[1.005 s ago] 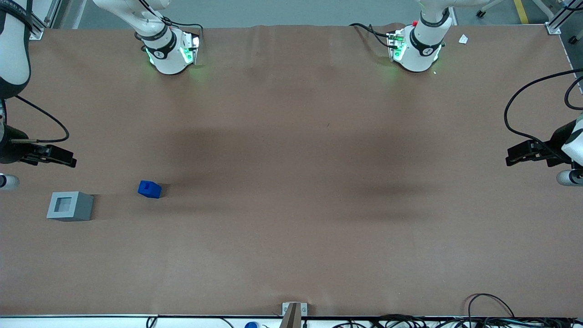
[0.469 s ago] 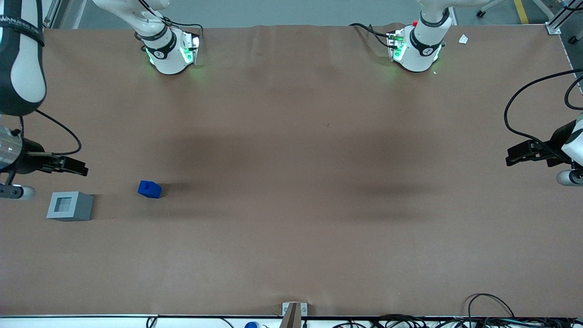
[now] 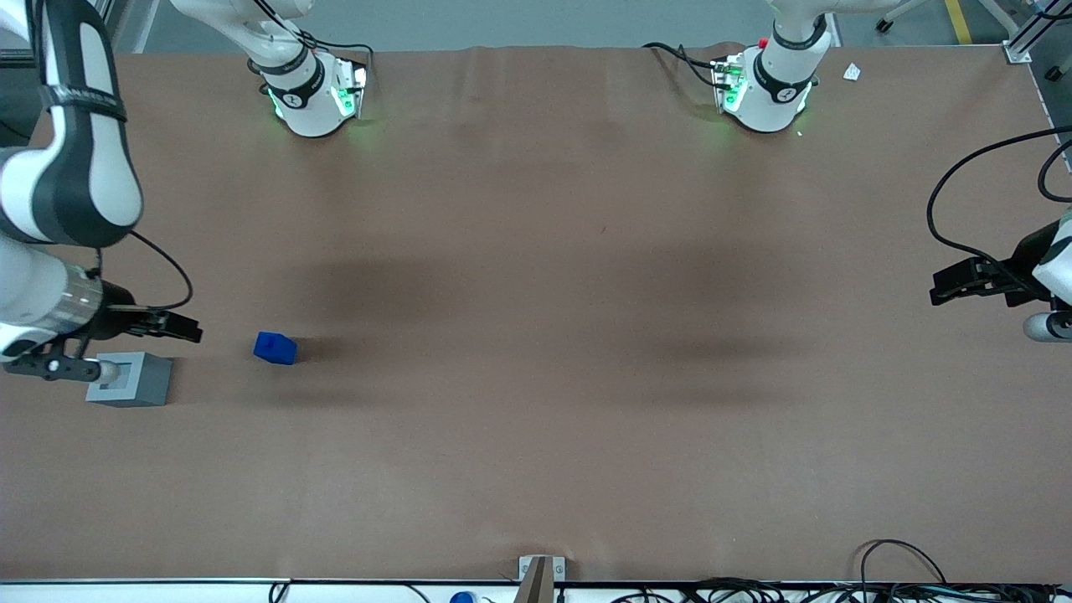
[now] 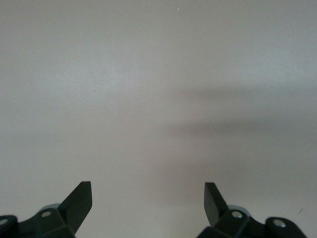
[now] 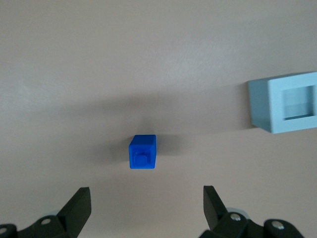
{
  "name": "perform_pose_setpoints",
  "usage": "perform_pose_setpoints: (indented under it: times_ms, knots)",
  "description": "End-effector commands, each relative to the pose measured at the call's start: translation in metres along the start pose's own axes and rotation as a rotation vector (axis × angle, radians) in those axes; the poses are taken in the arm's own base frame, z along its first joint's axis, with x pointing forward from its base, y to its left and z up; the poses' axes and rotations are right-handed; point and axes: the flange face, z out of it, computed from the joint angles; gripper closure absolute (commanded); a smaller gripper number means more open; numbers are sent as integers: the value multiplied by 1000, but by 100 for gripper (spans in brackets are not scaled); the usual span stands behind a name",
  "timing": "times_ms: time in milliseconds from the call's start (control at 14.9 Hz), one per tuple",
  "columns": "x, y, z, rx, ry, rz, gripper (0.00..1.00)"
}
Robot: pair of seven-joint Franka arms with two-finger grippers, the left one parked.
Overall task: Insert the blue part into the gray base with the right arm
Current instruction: 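Move the open right gripper over the blue block, then lower the right gripper and close it on the blue block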
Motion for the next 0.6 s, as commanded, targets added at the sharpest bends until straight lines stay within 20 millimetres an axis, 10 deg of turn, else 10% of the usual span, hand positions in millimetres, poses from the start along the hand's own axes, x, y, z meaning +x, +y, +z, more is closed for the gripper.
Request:
perform_pose_setpoints:
  times_ms: [0,536]
  knots:
    - [-31,-9,40,8,14,6,0]
    - [-42,-45,94,-8,-7,-60,0]
